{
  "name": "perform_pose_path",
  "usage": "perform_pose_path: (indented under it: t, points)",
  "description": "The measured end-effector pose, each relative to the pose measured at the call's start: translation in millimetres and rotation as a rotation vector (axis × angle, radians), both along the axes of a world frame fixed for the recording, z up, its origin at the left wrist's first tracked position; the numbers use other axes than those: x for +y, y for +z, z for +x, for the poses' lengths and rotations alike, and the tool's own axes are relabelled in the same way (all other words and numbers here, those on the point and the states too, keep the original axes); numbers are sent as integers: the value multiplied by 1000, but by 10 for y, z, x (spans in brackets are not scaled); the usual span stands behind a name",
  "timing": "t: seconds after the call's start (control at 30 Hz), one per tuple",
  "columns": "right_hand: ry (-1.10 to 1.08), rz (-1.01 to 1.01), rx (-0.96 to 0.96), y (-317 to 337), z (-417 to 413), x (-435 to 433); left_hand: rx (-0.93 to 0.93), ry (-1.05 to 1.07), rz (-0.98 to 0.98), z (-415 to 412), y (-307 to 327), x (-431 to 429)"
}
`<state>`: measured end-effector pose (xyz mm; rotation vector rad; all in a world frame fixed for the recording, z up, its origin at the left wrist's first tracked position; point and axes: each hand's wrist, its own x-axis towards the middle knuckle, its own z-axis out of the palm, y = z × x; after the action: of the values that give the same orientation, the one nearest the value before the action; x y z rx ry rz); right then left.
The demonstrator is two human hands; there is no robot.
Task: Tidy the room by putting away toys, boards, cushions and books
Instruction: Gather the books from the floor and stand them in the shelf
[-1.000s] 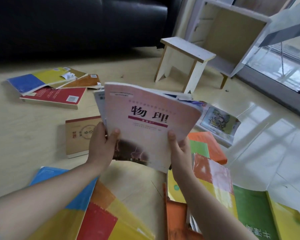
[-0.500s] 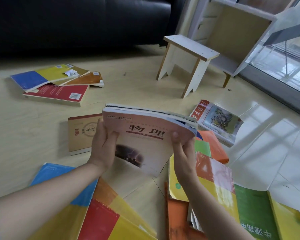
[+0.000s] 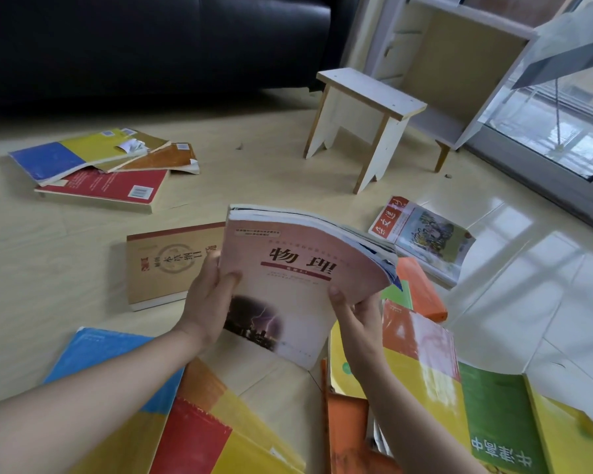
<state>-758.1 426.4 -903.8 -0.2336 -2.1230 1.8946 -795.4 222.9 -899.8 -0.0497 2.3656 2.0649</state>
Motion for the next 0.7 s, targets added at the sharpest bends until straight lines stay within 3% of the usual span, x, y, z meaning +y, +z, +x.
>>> perform_pose_path:
  t: [0.4,0.7]
  points:
    - [-26,-64,-191,-233,-115,48,-40,-32,-132,-87,-69,-7]
    - [-61,4,-210,366,-543,106,-75,78,-185,-568,414,81]
